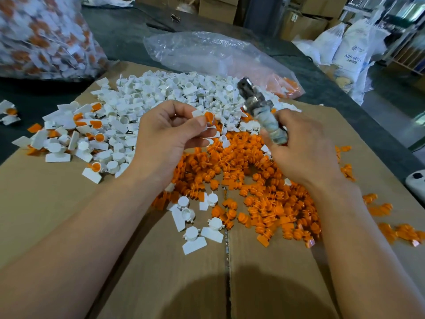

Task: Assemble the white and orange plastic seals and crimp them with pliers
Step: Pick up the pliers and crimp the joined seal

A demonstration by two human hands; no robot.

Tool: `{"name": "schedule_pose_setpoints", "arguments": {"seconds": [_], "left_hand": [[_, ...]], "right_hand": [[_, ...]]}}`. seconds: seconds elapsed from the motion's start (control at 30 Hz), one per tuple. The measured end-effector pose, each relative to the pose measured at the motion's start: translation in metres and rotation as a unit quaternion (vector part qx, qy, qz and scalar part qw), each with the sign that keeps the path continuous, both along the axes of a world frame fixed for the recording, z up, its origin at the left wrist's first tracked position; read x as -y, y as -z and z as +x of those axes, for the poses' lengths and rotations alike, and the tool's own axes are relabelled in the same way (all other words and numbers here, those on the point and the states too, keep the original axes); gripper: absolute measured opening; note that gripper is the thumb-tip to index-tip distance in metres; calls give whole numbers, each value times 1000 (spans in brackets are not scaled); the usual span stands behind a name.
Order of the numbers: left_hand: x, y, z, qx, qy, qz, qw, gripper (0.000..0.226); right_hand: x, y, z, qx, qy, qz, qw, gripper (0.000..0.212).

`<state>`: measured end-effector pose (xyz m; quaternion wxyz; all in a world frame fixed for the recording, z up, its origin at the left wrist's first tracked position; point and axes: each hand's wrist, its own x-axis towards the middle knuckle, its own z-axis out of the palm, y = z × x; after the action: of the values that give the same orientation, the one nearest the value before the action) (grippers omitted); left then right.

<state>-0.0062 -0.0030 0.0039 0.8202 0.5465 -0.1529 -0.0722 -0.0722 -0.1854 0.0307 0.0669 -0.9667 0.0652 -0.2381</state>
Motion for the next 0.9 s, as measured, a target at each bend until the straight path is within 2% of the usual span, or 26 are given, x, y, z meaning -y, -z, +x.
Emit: {"name": "schedule_pose_setpoints", "arguments": {"seconds": [0.2, 0.4, 0.9], "left_hand": [[3, 2, 0, 19, -18, -20, 999, 17], [6, 2, -1, 29, -30, -47, 998, 18], [10, 4, -1, 27, -39, -46, 998, 15]], "right_hand": [[-9, 7, 3, -34, -56, 45, 997, 14], [-18, 12, 3, -55, -72, 44, 995, 31], [-24, 17, 5, -68, -77, 17, 995, 26]]}}
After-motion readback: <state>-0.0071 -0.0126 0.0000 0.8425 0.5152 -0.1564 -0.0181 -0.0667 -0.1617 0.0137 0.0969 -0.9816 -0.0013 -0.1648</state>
